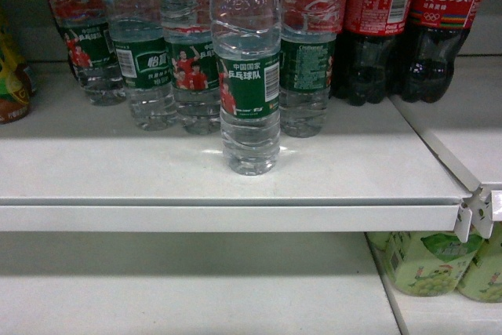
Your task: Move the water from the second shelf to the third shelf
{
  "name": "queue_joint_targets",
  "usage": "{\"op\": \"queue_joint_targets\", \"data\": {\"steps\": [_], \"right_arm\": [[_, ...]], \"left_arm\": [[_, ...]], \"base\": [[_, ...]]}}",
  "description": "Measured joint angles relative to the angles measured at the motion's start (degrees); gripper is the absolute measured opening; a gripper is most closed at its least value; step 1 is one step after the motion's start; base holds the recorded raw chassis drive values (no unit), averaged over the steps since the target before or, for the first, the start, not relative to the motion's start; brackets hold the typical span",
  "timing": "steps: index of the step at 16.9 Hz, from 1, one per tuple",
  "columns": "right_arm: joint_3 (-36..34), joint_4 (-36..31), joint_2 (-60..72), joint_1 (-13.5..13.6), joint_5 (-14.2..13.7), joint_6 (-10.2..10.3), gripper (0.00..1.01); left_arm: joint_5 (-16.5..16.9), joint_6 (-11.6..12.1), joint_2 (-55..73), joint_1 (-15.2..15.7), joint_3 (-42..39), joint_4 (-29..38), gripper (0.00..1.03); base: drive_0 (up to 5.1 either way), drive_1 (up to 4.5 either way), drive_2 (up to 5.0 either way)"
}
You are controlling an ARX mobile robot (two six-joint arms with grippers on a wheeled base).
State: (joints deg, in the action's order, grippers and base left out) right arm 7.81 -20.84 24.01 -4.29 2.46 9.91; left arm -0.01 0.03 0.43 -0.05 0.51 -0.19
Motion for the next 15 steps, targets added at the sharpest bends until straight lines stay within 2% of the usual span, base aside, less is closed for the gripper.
{"op": "queue_joint_targets", "data": {"steps": [2,3,5,7,9,12,15], "right_arm": [[4.96,-7.02,10.12,-0.02,0.79,0.44,0.98],[6.71,-9.14,14.47,1.22,0.87,1.01,0.98],[7.34,-13.68,22.03,6.1,0.46,2.1,0.98],[7.63,-20.0,29.99,12.04,-1.44,2.38,0.98],[7.98,-21.92,32.3,13.64,-1.6,2.58,0.98],[9.79,-26.62,38.84,17.81,-2.99,2.6,0.98],[15.65,-33.18,53.42,26.86,-5.14,2.56,0.98]], "left_arm": [[0.0,0.0,0.0,0.0,0.0,0.0,0.98],[0.0,0.0,0.0,0.0,0.0,0.0,0.98],[0.0,0.0,0.0,0.0,0.0,0.0,0.98],[0.0,0.0,0.0,0.0,0.0,0.0,0.98],[-0.02,0.0,0.0,0.0,0.0,0.0,0.98],[0.0,0.0,0.0,0.0,0.0,0.0,0.98],[0.0,0.0,0.0,0.0,0.0,0.0,0.98]], "base": [[0.0,0.0,0.0],[0.0,0.0,0.0],[0.0,0.0,0.0],[0.0,0.0,0.0],[0.0,0.0,0.0],[0.0,0.0,0.0],[0.0,0.0,0.0]]}}
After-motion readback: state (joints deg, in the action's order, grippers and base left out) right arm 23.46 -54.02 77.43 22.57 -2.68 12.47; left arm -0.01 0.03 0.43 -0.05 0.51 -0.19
